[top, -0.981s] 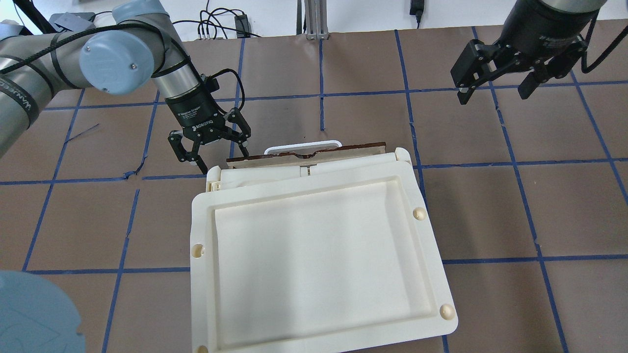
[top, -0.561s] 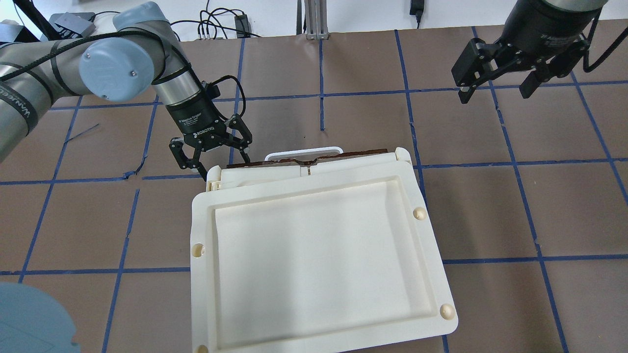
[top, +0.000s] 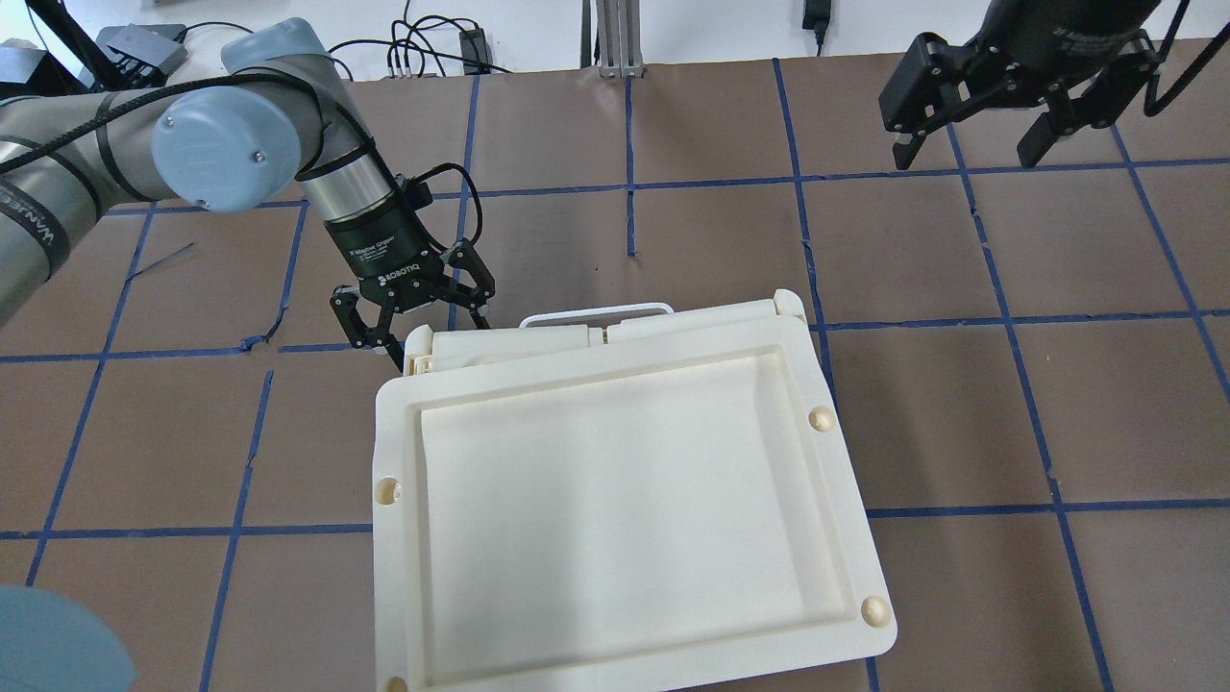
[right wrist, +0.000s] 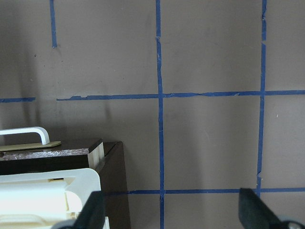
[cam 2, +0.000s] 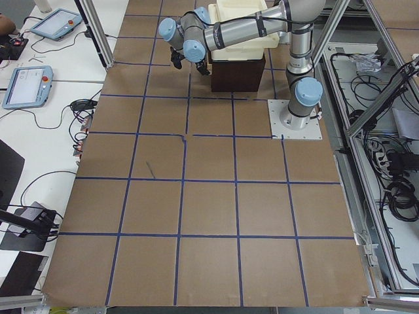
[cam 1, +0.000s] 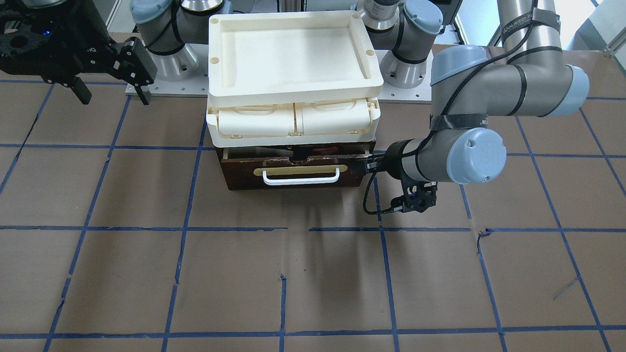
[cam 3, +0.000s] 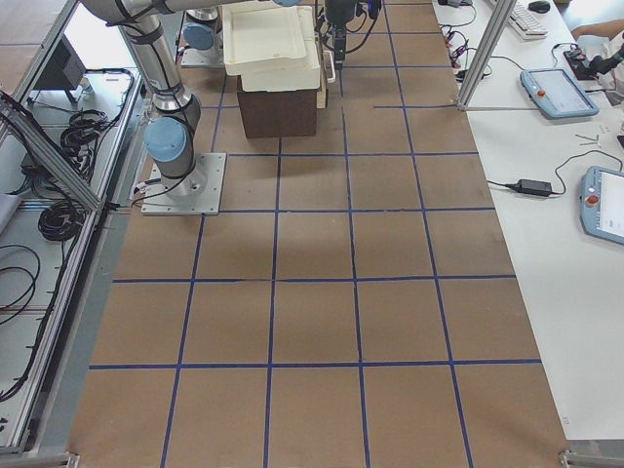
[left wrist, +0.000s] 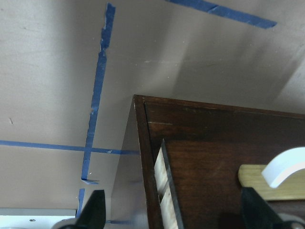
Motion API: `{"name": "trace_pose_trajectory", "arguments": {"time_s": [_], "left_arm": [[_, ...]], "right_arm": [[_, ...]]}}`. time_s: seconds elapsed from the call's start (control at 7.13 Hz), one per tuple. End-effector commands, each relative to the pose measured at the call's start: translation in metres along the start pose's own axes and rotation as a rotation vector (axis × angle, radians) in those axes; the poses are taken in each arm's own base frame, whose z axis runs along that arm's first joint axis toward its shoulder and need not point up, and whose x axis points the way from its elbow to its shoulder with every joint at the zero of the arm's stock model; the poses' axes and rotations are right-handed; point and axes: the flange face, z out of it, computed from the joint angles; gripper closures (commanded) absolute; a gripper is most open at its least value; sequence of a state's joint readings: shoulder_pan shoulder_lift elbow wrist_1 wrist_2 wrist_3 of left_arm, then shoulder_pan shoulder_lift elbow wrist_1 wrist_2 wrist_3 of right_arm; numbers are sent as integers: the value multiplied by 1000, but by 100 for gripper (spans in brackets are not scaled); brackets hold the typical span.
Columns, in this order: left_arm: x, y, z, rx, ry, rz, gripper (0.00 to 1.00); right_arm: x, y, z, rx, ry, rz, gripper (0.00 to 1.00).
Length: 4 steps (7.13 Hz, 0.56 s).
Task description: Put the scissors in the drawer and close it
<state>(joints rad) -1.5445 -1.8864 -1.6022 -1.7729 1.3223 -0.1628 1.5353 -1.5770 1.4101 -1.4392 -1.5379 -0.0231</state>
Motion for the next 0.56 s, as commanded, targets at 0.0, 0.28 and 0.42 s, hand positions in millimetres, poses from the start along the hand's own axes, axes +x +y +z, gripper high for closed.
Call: {"name": "trace_pose_trajectory", "arguments": {"time_s": [0.0,0.28,0.42], "left_arm": [[-2,5,7,-22,-5,-4,0],[-2,6,14,-37,-9,-5,0],[-3,7,16,-39,-9,-6,0]], "right_arm": [[-31,5,0,2,22,-14,0],[-15,-5,5,-12,14,20,0],[-7,-4,9,-31,16,30,0]]}}
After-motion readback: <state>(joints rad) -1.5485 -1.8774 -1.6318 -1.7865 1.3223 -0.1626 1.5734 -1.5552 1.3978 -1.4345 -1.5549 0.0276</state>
